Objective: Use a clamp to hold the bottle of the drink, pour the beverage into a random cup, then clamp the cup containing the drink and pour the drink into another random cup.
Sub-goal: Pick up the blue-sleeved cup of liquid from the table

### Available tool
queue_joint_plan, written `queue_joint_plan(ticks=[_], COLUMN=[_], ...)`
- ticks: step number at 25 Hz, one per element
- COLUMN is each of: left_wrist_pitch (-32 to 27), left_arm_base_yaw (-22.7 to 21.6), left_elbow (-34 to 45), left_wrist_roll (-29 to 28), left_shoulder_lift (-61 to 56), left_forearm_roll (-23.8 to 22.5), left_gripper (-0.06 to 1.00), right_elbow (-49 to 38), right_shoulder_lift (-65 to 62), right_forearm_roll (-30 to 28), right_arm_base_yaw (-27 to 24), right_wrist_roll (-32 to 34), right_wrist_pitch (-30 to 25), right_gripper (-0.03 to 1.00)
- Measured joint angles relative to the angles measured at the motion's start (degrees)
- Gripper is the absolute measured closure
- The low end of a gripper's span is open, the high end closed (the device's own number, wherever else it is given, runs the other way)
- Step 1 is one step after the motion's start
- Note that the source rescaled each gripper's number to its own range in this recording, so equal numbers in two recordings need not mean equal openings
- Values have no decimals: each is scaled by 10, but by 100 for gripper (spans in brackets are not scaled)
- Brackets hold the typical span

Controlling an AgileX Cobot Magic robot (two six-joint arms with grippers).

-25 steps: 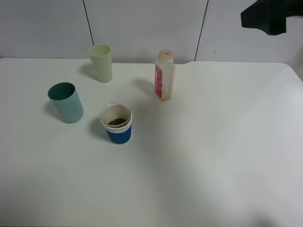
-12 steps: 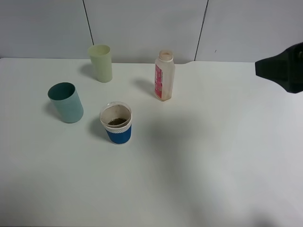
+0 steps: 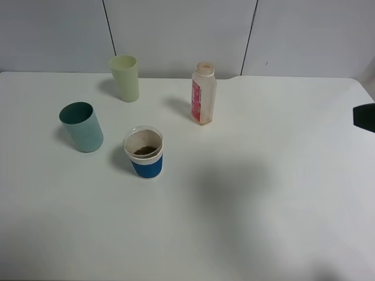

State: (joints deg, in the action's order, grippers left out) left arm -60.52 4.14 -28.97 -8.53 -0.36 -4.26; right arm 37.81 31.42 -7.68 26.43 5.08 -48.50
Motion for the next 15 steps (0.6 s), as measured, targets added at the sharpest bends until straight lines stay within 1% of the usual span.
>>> queue_joint_plan(ticks=[3,4,11,15], left_wrist_pitch=[0,0,0,0], left_arm_base_yaw=[0,0,0,0], left_elbow=[0,0,0,0], left_wrist_roll=[0,1,1,0], left_shoulder_lift=[0,0,0,0], left_forearm_roll=[0,0,0,0], left_gripper=[28,28,28,28], right_elbow=[-15,-24,-64,-79], right_shoulder_lift=[-25,-35,-109,-135], right_forearm_roll=[8,8,15,19], right_arm_base_yaw=[0,0,0,0], right_wrist_roll=[1,1,24,26], right_wrist_pitch=[-61,-73,-91,-98], right_gripper=[-3,-3,-3,-3])
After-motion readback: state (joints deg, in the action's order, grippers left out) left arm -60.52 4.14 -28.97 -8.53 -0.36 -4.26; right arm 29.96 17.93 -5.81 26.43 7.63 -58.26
